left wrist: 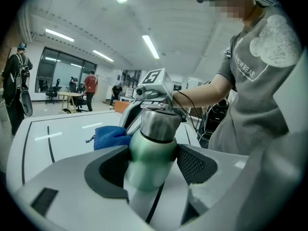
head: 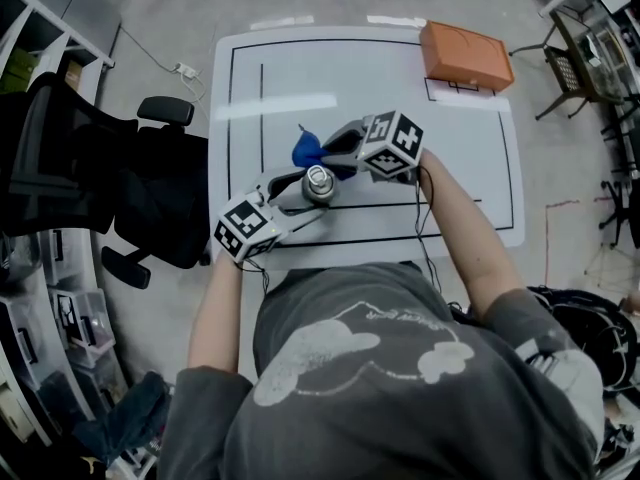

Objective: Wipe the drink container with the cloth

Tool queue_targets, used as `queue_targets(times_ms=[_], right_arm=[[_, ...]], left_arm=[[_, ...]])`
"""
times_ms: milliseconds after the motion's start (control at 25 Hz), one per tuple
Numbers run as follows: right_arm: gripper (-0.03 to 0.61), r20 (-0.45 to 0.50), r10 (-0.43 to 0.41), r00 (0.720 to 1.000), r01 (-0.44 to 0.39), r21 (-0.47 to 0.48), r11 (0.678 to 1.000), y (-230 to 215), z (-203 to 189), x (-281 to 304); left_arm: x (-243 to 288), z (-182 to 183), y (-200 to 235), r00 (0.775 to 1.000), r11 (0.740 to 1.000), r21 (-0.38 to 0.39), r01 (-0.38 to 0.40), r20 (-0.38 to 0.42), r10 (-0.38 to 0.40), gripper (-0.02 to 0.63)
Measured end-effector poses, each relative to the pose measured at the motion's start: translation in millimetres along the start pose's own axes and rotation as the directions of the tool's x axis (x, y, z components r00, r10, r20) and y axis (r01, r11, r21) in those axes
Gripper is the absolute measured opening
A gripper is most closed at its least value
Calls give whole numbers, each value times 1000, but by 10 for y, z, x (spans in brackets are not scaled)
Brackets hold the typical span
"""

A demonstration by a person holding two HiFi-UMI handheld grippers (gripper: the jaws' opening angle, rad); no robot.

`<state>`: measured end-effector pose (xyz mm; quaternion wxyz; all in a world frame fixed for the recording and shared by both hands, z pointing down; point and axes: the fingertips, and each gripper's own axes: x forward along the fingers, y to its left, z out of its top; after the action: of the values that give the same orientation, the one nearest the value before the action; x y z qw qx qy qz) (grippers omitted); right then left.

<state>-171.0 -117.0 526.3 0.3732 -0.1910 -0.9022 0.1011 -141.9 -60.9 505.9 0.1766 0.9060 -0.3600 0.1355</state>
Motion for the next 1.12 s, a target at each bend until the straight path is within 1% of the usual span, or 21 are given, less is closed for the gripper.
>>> queue_targets(times_ms=[240, 360, 560, 680, 760, 880, 960, 1000, 1120], right_arm=[[46, -42, -12, 999, 14, 51, 999, -80, -212, 116], [46, -30, -28, 999, 30, 61, 998, -106, -225, 126], [48, 20, -119, 993, 120, -24, 993, -69, -140, 29], [48, 56, -142, 988, 144, -31, 989, -56, -160, -110], [48, 75, -152, 986, 155, -30, 988, -68, -214, -225], [48, 118, -182, 976, 185, -15, 983, -87, -277, -399], [49, 147, -208, 967, 210, -1, 978, -92, -313, -515], [49, 158, -219, 963, 221, 5, 975, -88, -341, -570], [48, 177, -240, 955, 244, 2, 970, -41, -439, -730]], left_arm=[[-1, -13, 4, 1000, 999, -28, -23, 13, 24, 314], [-5, -15, 19, 999, 997, -57, -50, 17, 51, 314], [-8, 3, -1, 990, 986, -105, -133, 20, 136, 316], [13, 4, -8, 980, 973, -128, -191, 34, 197, 316], [35, 0, -13, 969, 960, -150, -236, 36, 243, 315], [31, -21, -25, 944, 927, -206, -312, 41, 327, 316], [-15, -12, -26, 915, 894, -252, -371, 62, 398, 316], [-49, 6, -26, 895, 874, -269, -405, 76, 439, 316], [-143, 83, -53, 823, 809, -305, -503, 115, 556, 316]])
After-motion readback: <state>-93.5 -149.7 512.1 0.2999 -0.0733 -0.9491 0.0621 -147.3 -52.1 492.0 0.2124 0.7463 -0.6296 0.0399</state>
